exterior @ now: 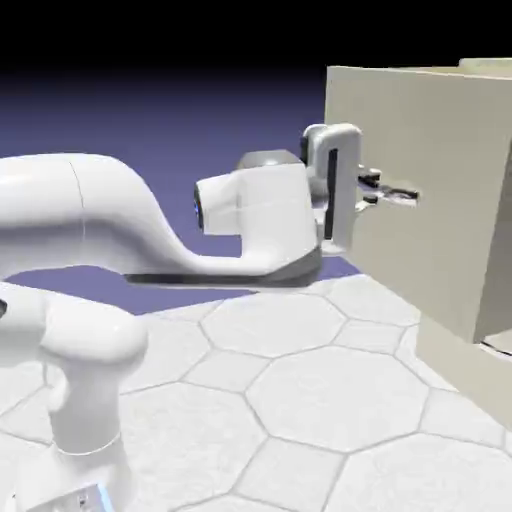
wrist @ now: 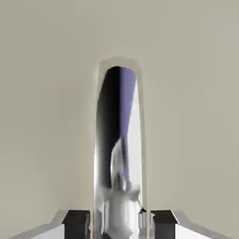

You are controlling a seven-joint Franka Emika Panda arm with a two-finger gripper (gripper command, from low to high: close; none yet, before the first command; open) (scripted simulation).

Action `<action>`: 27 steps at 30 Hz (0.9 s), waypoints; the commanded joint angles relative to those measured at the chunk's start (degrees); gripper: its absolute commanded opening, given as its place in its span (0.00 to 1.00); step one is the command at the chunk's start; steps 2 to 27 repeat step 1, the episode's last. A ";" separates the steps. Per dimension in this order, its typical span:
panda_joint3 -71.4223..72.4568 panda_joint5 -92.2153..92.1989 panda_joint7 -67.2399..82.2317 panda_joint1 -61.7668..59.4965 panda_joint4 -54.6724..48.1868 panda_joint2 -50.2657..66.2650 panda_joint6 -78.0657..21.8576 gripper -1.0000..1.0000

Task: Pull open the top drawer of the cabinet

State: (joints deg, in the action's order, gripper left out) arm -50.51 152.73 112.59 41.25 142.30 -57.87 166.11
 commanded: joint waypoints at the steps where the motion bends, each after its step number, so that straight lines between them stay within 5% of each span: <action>1: 1.09 -0.60 0.34 -2.08 1.26 -1.01 0.82 1.00; 27: 1.09 -0.60 0.34 -2.08 1.26 -1.01 0.82 1.00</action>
